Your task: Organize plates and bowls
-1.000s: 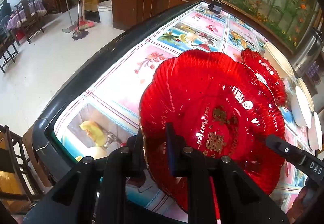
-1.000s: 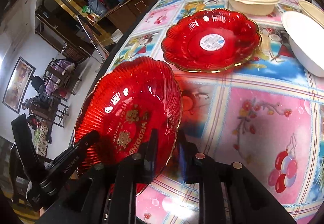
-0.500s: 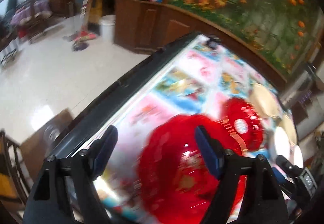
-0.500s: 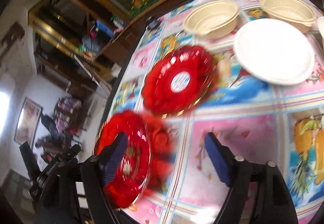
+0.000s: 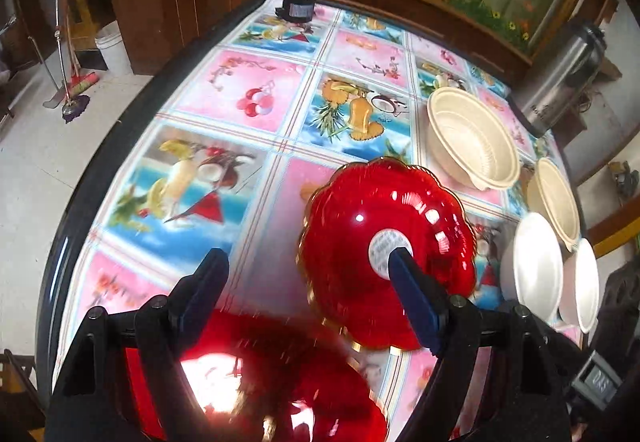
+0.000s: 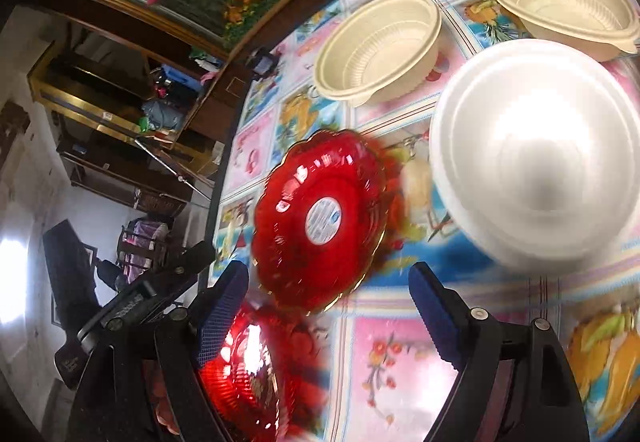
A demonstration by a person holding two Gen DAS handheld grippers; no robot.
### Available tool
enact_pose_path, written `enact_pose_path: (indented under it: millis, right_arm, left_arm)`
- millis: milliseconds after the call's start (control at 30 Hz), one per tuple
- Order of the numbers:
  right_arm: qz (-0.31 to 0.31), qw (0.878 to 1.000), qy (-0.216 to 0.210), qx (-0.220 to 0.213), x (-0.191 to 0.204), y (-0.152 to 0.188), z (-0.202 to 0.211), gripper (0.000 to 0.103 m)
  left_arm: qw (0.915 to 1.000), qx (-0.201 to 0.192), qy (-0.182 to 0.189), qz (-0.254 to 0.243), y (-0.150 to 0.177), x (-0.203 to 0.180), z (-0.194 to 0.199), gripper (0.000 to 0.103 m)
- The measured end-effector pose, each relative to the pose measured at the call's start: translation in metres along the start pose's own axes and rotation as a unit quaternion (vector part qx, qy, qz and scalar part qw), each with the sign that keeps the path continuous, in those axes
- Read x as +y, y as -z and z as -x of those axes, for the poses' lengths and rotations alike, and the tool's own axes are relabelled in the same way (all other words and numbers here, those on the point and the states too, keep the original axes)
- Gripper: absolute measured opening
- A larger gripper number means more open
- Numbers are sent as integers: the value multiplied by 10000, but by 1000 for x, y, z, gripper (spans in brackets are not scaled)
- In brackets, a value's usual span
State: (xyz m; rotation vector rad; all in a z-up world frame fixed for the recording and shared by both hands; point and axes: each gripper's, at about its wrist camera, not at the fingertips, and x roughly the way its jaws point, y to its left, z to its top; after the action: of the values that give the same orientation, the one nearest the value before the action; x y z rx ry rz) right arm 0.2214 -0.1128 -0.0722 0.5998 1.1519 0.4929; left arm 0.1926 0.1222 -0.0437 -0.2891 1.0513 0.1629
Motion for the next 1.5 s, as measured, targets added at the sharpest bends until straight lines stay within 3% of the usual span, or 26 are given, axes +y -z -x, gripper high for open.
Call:
enact_pose_path:
  millis: [367, 400, 433, 500, 567, 600, 700, 933, 1267, 1500]
  right_arm:
    - [-41, 9991, 349, 233, -8, -19, -37, 59]
    - [-40, 9991, 352, 252, -9, -19, -40, 55]
    - [-23, 9989, 376, 267, -9, -19, -42, 53]
    - [14, 9983, 481, 322, -8, -20, -48, 39]
    - [42, 9975, 586, 380, -9, -19, -52, 25]
    - [51, 9972, 621, 411, -10, -19, -55, 19]
    - [122, 9966, 732, 362, -11, -18, -56, 10]
    - [132, 9969, 747, 224, -12, -16, -50, 10]
    - [537, 9965, 634, -114, 21, -3, -19, 10]
    - [981, 9940, 396, -287, 56, 27, 11, 10]
  left_arm:
    - [9962, 711, 147, 471, -18, 2, -49, 82]
    - [9960, 752, 175, 459, -18, 1, -51, 78]
    - [9956, 812, 174, 435, -18, 0, -55, 62]
    - [9948, 970, 66, 289, -17, -4, -61, 41]
    - [9943, 1055, 34, 162, -16, -8, -66, 27]
    - [9941, 1073, -81, 106, -14, -9, -68, 22]
    - [9950, 985, -127, 76, -13, -9, -67, 21]
    - [9973, 717, -126, -51, -11, -15, -46, 17]
    - [9998, 206, -66, 9, -8, 0, 8, 17]
    - [9993, -274, -35, 254, 20, 31, 59, 17]
